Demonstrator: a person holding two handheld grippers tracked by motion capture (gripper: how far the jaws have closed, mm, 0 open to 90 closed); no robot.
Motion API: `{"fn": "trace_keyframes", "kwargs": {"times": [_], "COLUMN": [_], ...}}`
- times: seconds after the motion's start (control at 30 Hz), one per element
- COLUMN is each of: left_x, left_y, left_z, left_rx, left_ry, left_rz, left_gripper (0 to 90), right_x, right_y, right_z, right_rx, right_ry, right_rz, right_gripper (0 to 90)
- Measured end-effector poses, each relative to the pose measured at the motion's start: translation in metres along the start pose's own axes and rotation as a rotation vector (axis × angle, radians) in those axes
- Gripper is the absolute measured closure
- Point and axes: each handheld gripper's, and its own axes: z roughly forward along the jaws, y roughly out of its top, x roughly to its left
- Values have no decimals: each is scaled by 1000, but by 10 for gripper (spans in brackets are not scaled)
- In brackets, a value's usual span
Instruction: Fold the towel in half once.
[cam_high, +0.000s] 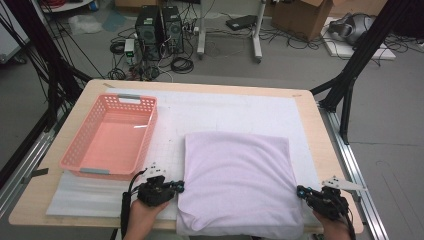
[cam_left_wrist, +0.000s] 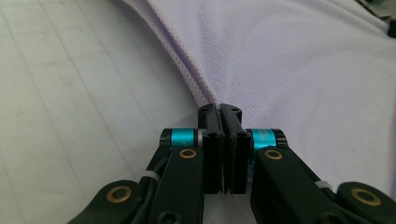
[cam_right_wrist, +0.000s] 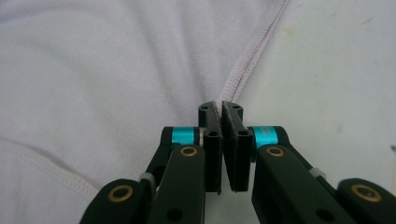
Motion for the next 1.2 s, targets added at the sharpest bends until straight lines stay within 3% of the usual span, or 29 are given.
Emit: {"fn": "trace_keyframes", "kwargs": {"times": [0.13,0.17,0.2,0.3,0.43,0.53,0.6,0.67,0.87,0.93,1.03,1.2], "left_x": [-1,1,3,10,20,29,34,42,55,57,62,70], "left_y": [1,5,10,27,50,64,68,74,91,96,102,106], "left_z": [-5,-3,-1,7,23,36,42,49,63,68,76,86], "left_rx": [-47,-70,-83,-122,-154,-147,-182,-165,-170,-158,-139,-127], "left_ry": [-19,-19,-20,-2,32,51,67,74,73,83,105,150], "left_rz": [22,29,35,79,132,112,88,67,105,113,95,58], "left_gripper": [825,736,643,552,538,519,491,465,472,473,472,468], "right_x": [5,4,2,-4,-11,-17,-21,-25,-31,-33,-39,-48], "right_y": [-6,-5,-3,7,28,44,54,63,85,91,98,105], "right_z": [-8,-8,-7,-4,8,20,30,40,68,73,83,99], "right_rx": [17,10,-5,-41,-55,-51,-50,-44,-26,-20,-3,6], "right_ry": [0,4,2,-9,-22,-19,-7,-3,3,17,25,29], "right_rz": [-22,-24,-25,-38,-85,-97,-94,-102,-132,-151,-160,-131], "right_gripper": [848,805,705,617,615,628,631,637,696,770,780,794]}}
